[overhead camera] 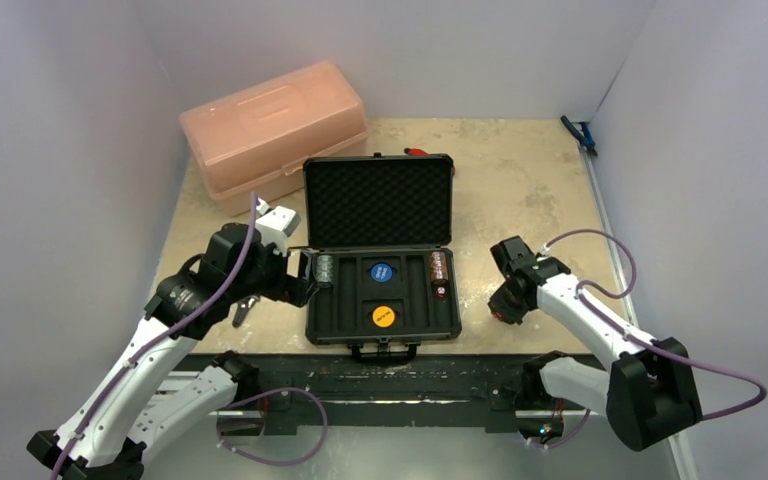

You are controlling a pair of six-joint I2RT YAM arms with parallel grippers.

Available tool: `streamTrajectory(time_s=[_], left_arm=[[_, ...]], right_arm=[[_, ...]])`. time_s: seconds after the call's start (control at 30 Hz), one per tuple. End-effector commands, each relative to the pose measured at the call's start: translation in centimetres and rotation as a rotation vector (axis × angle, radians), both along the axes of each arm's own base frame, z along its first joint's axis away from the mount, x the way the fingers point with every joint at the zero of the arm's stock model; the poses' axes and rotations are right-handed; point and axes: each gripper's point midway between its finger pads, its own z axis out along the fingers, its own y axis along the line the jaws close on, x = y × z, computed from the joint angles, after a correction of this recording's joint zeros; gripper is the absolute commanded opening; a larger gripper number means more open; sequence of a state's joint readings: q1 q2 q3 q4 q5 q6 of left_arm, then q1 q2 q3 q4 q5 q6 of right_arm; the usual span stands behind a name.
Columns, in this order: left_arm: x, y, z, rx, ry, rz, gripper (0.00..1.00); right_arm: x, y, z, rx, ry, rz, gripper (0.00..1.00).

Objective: Pack up texas hold em set

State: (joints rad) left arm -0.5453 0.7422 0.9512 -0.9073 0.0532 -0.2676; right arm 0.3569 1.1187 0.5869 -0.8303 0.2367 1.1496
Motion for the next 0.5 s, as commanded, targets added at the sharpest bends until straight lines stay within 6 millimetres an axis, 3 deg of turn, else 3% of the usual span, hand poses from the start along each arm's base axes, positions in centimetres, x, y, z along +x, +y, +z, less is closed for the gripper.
streamTrajectory(time_s=[0.0, 0.33, 0.47], left_arm=[[0.5, 0.3, 0.3, 0.017, -0.030, 0.005, 0.89], [0.7, 0.8, 0.2, 0.035, -0.035, 0.029, 0.89], [1.0, 1.0, 0.1, 0.045, -0.037, 0.044, 0.89]], right_arm=[[3.4, -0.4, 4.2, -0.046, -0.138, 0.049, 0.00], [6.3, 1.2, 8.8, 0.001, -0.300, 0.197, 0.00], [7.8, 3.5, 11.6, 0.090, -0.400, 0.294, 0.00]])
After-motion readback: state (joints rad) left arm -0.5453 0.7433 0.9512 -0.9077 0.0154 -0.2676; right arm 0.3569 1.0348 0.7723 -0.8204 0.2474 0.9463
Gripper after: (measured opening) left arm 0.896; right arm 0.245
